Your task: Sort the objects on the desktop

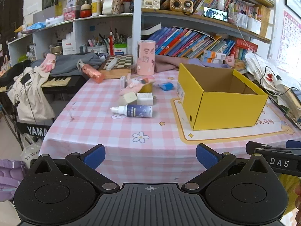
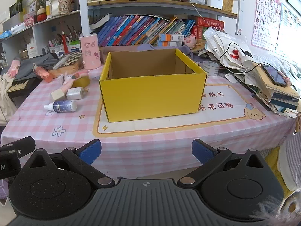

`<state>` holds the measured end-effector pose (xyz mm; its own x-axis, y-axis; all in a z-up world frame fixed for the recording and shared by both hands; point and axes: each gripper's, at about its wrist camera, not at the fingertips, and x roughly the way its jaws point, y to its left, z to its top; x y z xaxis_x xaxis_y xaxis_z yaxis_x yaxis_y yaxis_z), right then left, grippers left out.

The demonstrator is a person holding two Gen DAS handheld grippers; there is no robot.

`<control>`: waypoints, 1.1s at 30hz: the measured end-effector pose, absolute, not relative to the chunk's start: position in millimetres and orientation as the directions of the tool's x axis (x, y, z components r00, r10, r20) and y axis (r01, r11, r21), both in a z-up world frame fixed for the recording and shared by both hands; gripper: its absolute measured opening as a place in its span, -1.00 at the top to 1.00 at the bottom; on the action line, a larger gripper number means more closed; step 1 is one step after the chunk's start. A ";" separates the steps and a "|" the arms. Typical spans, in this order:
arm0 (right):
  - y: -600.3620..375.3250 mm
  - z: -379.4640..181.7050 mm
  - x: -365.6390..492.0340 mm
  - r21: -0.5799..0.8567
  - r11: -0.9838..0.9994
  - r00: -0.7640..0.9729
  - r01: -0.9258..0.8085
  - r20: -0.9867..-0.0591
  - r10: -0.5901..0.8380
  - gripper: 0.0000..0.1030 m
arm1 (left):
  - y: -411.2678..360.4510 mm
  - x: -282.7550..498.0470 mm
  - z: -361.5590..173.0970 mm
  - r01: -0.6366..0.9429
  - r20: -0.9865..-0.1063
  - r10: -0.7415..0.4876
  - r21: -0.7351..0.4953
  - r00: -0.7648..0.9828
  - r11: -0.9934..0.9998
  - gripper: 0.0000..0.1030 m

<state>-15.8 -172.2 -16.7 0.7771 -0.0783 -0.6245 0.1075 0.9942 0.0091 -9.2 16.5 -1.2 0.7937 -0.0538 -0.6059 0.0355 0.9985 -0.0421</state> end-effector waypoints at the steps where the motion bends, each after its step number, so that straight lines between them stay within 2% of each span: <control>1: -171.9 -16.8 -15.8 0.009 0.994 0.777 0.108 -0.624 -0.079 -1.00 | 16.8 -9.5 -1.3 0.037 -0.607 -0.055 -0.042 0.793 0.998 -1.00; 33: -163.3 -17.5 -18.8 0.018 0.995 0.768 0.096 -0.637 -0.062 -1.00 | 27.4 -11.1 -4.4 0.016 -0.625 -0.050 -0.060 0.779 0.998 -1.00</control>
